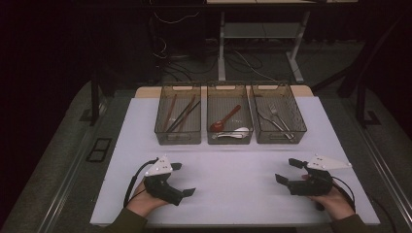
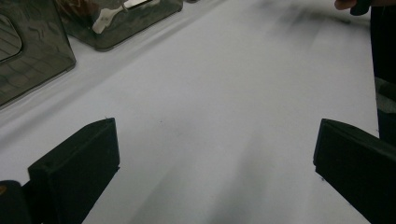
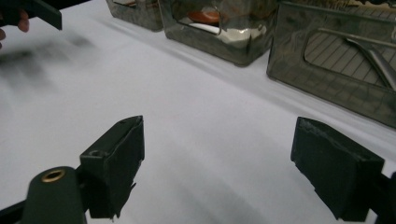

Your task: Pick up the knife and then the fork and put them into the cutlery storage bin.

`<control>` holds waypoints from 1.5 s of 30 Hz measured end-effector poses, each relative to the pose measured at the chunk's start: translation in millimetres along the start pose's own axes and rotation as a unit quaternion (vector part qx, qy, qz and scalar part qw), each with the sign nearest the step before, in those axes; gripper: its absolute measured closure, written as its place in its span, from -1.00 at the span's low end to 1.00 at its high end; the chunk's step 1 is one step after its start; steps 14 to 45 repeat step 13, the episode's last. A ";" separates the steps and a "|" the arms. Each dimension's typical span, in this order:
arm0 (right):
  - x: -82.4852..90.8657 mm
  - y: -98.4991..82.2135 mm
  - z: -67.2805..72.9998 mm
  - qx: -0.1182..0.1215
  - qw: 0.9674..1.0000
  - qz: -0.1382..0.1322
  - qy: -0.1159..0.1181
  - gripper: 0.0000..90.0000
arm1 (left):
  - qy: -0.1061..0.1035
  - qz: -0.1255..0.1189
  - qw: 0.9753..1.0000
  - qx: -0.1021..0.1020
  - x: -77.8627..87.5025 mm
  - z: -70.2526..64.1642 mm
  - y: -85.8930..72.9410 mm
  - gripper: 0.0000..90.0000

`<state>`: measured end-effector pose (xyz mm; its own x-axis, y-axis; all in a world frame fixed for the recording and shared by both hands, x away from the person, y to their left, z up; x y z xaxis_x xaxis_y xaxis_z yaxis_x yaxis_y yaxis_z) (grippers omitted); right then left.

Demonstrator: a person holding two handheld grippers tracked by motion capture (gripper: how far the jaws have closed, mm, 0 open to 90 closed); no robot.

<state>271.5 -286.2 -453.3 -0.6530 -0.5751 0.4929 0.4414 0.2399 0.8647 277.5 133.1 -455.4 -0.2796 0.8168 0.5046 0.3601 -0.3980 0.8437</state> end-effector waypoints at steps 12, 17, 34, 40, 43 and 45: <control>-3.2 -4.9 3.2 0.013 1.000 0.013 0.000 -0.65 | 0.000 0.001 1.000 -0.001 -0.5 0.2 -0.5 -1.00; -3.1 -4.9 3.0 0.013 1.000 0.013 0.001 -0.65 | 0.000 0.001 1.000 -0.001 -0.6 0.2 -0.5 -1.00; -3.1 -4.9 3.0 0.013 1.000 0.013 0.001 -0.65 | 0.000 0.001 1.000 -0.001 -0.6 0.2 -0.5 -1.00; -3.1 -4.9 3.0 0.013 1.000 0.013 0.001 -0.65 | 0.000 0.001 1.000 -0.001 -0.6 0.2 -0.5 -1.00; -3.1 -4.9 3.0 0.013 1.000 0.013 0.001 -0.65 | 0.000 0.001 1.000 -0.001 -0.6 0.2 -0.5 -1.00; -3.1 -4.9 3.0 0.013 1.000 0.013 0.001 -0.65 | 0.000 0.001 1.000 -0.001 -0.6 0.2 -0.5 -1.00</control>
Point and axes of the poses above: each handheld gripper's, and its own axes: x roughly backward along the jaws, y roughly out of its top, z roughly to its left, the point moved 3 cm from there along -x, roughly forward along the jaws, and after that the axes turned 5 degrees about -y, right-handed, at the moved point
